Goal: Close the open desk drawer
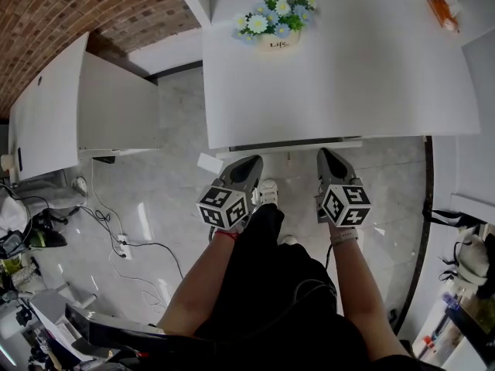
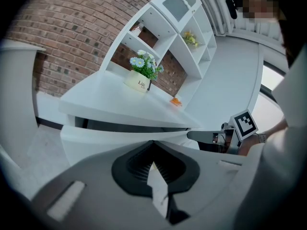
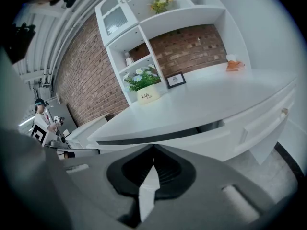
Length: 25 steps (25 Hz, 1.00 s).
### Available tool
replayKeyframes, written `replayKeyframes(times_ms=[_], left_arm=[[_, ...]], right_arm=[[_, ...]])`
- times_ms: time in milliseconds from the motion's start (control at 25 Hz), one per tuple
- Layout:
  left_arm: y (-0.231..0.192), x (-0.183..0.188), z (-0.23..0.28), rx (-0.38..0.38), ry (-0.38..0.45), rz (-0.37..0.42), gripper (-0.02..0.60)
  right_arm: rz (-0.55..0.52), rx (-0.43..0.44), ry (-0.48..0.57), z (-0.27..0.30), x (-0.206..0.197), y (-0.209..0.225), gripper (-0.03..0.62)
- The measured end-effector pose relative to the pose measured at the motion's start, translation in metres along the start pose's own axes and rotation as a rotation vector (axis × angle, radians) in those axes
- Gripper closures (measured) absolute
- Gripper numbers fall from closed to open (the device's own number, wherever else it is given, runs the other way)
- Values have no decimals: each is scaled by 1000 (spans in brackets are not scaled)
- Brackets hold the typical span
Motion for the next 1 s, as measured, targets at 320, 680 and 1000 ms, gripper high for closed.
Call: replayKeyframes(times_ms=[320,680,1000], left_arm=[[-9,6,8,-14,-18,-9,580],[-14,10,13,-41,-44,-9,580],[-16,10,14,-55,-45,-31,581]], right_arm=[[37,-4,24,8,6,1,592],[233,25,120,12,6,5,592],[324,61,147,12,5,8,592]])
Point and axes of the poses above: the fingertips, and each gripper's own axes: z forward along the fingers, y to its right, x out of its top, the point moved 6 cm from there along -z, backward along the fingers, and after that the axes turned 7 degrees about -y, right-handed, at the moved point
